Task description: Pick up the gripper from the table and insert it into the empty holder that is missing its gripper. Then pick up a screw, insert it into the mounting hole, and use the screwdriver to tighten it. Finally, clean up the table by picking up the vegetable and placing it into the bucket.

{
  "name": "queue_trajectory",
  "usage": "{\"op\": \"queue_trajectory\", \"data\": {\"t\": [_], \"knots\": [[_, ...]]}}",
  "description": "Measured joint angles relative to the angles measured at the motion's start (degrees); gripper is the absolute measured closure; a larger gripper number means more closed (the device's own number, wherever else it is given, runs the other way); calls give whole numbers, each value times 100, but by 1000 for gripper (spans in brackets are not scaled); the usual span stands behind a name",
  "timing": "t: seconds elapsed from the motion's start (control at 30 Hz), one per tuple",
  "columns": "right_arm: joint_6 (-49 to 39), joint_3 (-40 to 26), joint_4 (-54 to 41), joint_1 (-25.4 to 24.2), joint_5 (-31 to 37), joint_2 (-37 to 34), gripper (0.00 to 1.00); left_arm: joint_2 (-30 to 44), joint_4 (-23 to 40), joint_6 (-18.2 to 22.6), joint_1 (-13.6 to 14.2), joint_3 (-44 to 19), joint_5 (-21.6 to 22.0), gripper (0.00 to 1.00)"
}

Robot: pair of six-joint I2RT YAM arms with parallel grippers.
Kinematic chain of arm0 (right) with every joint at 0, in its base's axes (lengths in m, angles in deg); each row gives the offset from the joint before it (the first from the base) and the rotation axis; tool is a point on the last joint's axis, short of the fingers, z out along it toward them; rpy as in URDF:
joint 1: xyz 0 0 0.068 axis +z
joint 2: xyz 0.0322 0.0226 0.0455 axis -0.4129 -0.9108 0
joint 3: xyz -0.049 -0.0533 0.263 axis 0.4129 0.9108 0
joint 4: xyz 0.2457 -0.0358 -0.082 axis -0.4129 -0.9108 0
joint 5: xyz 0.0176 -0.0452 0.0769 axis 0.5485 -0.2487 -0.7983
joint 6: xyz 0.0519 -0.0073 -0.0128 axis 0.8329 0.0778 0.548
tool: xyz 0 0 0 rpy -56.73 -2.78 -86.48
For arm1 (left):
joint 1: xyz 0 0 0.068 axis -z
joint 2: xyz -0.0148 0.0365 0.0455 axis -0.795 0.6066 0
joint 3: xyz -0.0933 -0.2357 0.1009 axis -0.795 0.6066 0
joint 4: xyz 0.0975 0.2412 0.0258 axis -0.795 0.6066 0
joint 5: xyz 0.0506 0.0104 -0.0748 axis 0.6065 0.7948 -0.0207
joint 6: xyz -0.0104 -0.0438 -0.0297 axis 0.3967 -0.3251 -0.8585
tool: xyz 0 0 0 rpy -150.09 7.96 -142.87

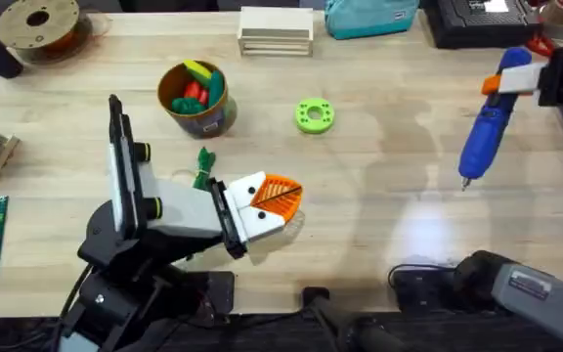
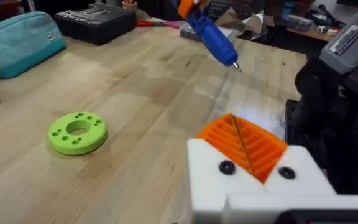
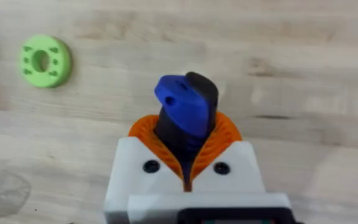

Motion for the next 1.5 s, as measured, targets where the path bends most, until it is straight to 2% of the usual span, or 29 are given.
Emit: {"op": "queue_trajectory", "data": {"t": [0.13,0.17,0.27,0.4,0.6,0.9,1.07,1.17,1.33,1.5], "knots": [[121,400,344,225,-199,713,971,-2,0,0,0,0,0,997],[318,978,723,433,-298,1479,971,0,0,0,0,0,0,997],[550,1561,1295,589,-552,2278,971,-1,0,0,0,0,0,997],[1137,2280,2522,792,-1299,3245,971,0,0,0,0,0,0,997],[2376,2872,4517,1518,-2136,3887,971,1,0,0,0,0,0,997],[3038,2917,6589,3712,-2337,3757,971,1,0,0,0,0,0,997],[3110,2919,7660,5042,-2001,3178,971,1,0,0,0,0,0,997],[3048,2919,8429,5644,-1829,2703,971,0,0,0,0,0,0,997],[3000,2921,9439,6233,-1737,2020,971,1,0,0,0,0,0,997],[2983,2921,9948,6511,-1692,1532,971,1,0,0,0,0,0,997]]}}
